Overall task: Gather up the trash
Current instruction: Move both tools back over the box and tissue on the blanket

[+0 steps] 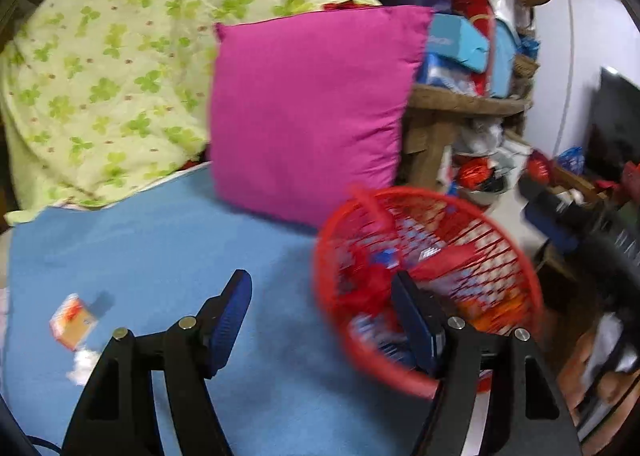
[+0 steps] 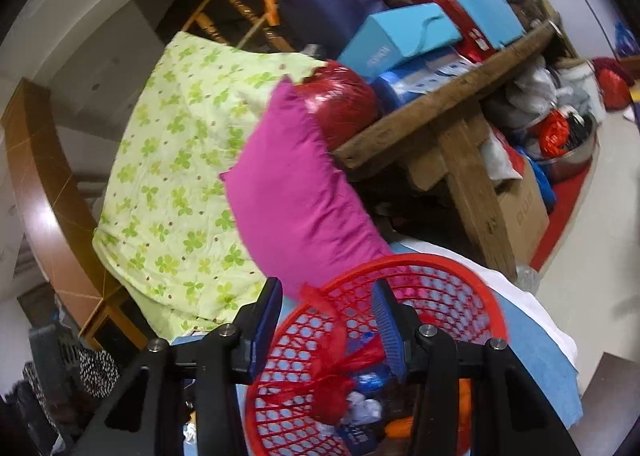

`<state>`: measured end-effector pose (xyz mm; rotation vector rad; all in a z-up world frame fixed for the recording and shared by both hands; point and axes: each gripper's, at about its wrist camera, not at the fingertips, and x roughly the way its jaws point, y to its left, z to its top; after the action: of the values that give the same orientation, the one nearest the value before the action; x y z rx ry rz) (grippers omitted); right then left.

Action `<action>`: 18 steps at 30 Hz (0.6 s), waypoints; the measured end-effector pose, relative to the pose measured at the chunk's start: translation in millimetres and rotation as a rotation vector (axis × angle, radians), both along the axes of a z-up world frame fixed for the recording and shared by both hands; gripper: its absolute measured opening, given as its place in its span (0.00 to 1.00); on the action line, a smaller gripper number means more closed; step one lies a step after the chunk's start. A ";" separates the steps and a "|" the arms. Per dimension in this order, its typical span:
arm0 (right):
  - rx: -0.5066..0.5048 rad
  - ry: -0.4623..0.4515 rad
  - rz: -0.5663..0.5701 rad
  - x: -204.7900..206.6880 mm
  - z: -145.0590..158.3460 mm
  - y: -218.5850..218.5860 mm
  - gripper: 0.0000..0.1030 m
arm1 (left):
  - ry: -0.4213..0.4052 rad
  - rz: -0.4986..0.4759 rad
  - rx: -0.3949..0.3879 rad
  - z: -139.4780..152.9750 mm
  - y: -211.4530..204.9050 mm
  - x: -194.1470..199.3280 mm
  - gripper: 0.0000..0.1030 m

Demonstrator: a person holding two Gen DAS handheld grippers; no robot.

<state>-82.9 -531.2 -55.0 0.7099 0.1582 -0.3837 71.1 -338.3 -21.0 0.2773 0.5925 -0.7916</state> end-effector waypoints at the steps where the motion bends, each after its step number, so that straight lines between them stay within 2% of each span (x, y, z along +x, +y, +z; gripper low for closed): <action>1: -0.025 -0.005 0.013 3.0 3.8 8.4 0.50 | -0.007 0.020 0.008 -0.6 9.3 2.2 0.71; 4: -0.082 -0.018 0.050 12.2 12.5 29.8 0.52 | -0.018 0.115 0.040 -4.3 44.5 12.1 0.71; 7: -0.134 -0.037 0.109 25.0 20.0 56.9 0.58 | -0.029 0.196 0.063 -7.7 75.2 22.3 0.71; 10: -0.166 -0.044 0.174 41.2 23.2 84.6 0.58 | -0.046 0.270 0.080 -10.2 107.2 31.0 0.71; 18: -0.154 0.023 0.300 90.3 12.0 138.0 0.58 | -0.046 0.402 0.102 -22.3 172.7 51.6 0.71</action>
<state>7.4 -393.2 -42.9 0.5198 0.2505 -0.1149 122.7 -165.6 -43.3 0.2585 0.6212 -0.3670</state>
